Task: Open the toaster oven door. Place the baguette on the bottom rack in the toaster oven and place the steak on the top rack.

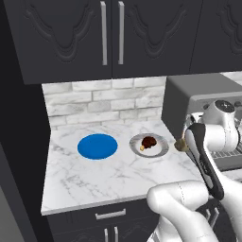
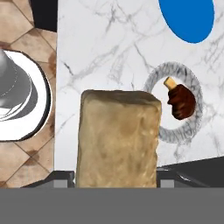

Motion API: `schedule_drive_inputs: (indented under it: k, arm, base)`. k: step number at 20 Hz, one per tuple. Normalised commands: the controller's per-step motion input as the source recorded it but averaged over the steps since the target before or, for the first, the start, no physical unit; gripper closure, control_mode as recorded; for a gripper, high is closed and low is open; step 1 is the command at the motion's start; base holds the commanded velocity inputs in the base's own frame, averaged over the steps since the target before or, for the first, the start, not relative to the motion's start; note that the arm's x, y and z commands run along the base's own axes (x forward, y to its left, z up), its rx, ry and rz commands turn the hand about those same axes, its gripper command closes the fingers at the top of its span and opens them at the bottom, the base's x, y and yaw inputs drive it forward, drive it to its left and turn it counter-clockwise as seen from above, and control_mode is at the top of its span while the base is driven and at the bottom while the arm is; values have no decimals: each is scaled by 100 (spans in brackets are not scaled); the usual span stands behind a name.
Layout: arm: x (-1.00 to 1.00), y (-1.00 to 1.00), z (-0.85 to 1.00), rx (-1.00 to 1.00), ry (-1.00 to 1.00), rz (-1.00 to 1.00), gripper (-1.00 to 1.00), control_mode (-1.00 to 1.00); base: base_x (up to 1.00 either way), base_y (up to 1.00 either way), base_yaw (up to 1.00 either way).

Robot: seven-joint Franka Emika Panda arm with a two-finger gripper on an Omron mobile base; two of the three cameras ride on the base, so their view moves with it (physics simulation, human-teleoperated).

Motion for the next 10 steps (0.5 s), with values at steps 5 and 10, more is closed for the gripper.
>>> schedule_drive_inputs:
  k: [5,10]
  arm:
    - [6,-69,0,-5,3,5,100,-100]
    - [13,-68,-1,-3,0,6,100,-100]
  base:
    - [0,0,0]
    - [0,0,0]
